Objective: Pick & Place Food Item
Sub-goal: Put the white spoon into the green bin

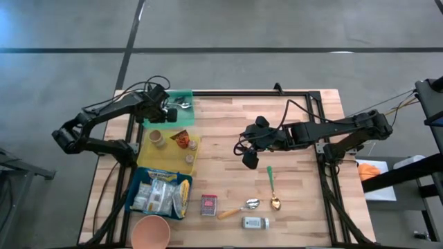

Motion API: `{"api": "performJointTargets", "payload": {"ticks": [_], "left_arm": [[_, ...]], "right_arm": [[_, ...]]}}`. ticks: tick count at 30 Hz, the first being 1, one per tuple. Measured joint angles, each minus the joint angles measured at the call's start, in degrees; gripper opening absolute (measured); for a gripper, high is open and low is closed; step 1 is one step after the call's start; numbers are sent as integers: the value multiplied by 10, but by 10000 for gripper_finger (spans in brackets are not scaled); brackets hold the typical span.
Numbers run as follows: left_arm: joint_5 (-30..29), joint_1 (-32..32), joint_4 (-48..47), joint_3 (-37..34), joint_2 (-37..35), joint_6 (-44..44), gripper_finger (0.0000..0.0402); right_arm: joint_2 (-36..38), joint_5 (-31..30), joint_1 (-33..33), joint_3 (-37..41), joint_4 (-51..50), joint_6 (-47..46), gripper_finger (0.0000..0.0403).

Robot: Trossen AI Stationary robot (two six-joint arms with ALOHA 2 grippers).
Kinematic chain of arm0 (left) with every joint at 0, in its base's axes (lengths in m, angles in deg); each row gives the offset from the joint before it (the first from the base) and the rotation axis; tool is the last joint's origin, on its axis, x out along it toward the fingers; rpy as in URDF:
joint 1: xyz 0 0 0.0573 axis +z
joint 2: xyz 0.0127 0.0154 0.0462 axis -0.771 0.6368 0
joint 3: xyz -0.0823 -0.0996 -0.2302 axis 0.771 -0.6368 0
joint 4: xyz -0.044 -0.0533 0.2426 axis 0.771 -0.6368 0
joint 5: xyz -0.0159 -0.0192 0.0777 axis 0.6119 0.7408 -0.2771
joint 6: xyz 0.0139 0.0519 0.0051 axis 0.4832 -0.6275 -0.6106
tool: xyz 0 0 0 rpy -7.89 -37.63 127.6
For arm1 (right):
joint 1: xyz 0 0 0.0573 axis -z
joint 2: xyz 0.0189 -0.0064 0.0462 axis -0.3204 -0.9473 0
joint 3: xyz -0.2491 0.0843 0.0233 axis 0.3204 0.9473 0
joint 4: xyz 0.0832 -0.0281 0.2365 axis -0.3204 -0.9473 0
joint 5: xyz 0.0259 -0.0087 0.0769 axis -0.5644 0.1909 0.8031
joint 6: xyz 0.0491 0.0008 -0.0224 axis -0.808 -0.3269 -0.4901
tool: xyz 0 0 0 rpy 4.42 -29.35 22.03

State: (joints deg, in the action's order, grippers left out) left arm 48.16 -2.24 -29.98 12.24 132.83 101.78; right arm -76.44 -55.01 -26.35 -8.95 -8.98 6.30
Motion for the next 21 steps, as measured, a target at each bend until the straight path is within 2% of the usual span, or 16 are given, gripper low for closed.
{"api": "performJointTargets", "payload": {"ticks": [14, 21], "left_arm": [[48, -1, 68, 0, 2, -62, 4], [64, -1, 75, 6, 54, -93, 4]], "right_arm": [[0, 0, 0, 0, 0, 0, 263], [0, 10, 0, 0, 0, 0, 263]]}}
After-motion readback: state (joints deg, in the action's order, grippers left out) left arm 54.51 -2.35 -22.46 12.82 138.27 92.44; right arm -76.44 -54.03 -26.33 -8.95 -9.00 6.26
